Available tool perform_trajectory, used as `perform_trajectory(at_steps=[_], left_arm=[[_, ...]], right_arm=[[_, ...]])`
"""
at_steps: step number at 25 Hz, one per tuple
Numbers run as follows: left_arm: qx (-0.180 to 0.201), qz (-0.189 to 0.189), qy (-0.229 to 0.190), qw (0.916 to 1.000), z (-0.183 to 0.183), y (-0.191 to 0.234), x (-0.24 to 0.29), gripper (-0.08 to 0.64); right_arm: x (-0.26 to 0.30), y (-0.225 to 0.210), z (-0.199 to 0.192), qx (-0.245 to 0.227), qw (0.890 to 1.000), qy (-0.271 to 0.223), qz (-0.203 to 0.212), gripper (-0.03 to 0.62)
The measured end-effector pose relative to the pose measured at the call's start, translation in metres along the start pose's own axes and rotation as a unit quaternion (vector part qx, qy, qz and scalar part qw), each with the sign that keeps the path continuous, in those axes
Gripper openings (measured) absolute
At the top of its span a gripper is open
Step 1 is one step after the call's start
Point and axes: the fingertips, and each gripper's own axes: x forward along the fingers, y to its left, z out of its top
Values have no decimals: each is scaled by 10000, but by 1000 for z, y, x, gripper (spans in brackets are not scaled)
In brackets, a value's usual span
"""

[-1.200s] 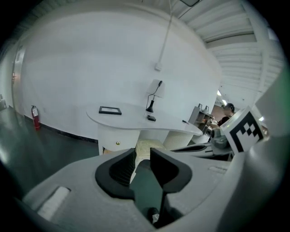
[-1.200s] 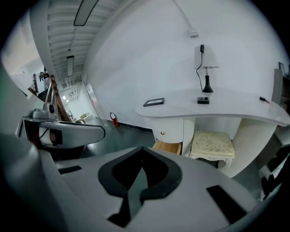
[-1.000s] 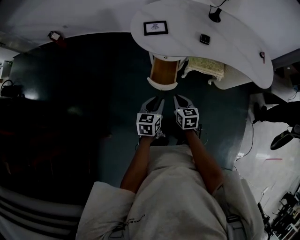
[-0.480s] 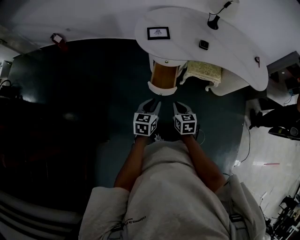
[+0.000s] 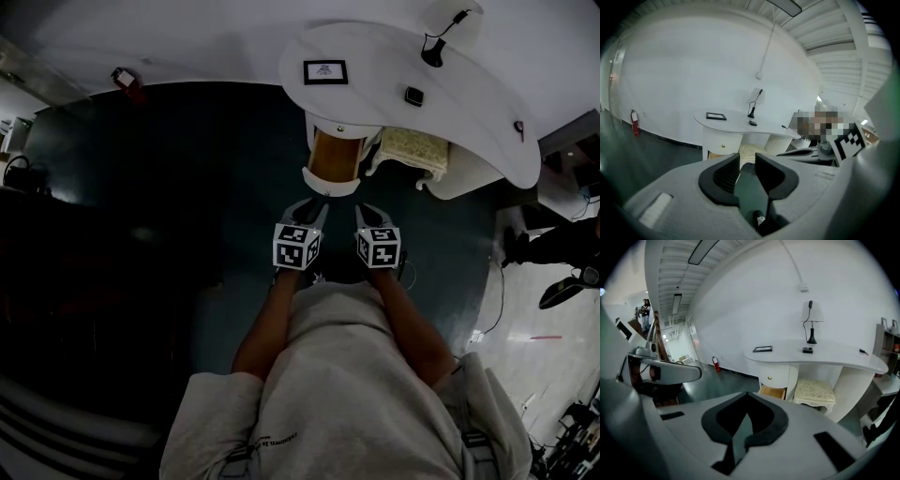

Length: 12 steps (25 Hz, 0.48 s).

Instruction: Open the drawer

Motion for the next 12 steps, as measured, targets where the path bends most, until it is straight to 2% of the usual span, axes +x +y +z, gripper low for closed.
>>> perform_trajectory(at_steps=[4, 12], left_arm=[[11, 66, -6, 10000, 0, -2, 0, 109], [25, 180, 1, 9998, -1, -5, 3, 34]], right_arm=[[-4, -8, -4, 106, 9999, -6, -38, 15], [-3, -9, -5, 64, 10000, 24, 45, 15]])
